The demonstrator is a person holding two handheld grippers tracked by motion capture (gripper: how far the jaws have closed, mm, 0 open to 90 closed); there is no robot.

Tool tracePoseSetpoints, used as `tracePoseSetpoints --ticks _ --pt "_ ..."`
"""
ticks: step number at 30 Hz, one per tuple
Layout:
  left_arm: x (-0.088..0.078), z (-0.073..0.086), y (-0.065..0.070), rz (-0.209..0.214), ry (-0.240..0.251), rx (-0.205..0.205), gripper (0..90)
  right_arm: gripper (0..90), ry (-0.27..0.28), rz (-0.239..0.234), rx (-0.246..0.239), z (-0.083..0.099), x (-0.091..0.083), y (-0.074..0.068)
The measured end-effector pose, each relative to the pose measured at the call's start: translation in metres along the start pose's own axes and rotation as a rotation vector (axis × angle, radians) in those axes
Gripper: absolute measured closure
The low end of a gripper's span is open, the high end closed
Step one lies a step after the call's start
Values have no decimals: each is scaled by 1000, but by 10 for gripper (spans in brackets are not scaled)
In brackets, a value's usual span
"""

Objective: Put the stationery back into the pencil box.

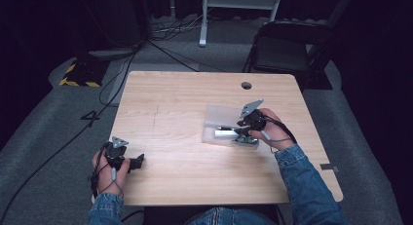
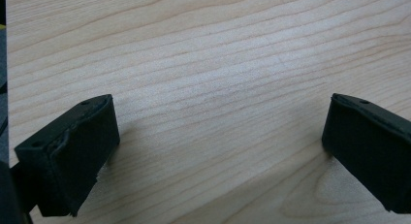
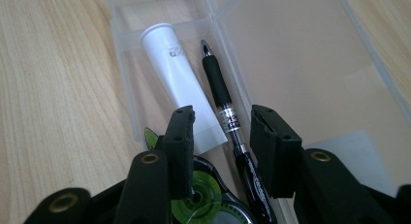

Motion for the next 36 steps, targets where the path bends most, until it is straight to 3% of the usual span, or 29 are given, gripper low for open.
tracePoseSetpoints --ticks 18,27,36 --pt "0 0 0 2 -1 0 2 460 180 97 114 -15 -56 5" --pt "0 0 0 1 -1 -3 2 389 207 150 189 4 -78 6" --pt "2 -1 2 1 0 -1 1 379 193 204 258 42 -94 10"
Point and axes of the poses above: each handheld gripper's, and its own axes: x roughly forward along the jaws, z roughly out of its underside, y roughly to its right, the point moved 10 cm from there along x, roughly forward along the jaws, and after that the axes turned 12 degrees about -x, right-handed, at the moved point
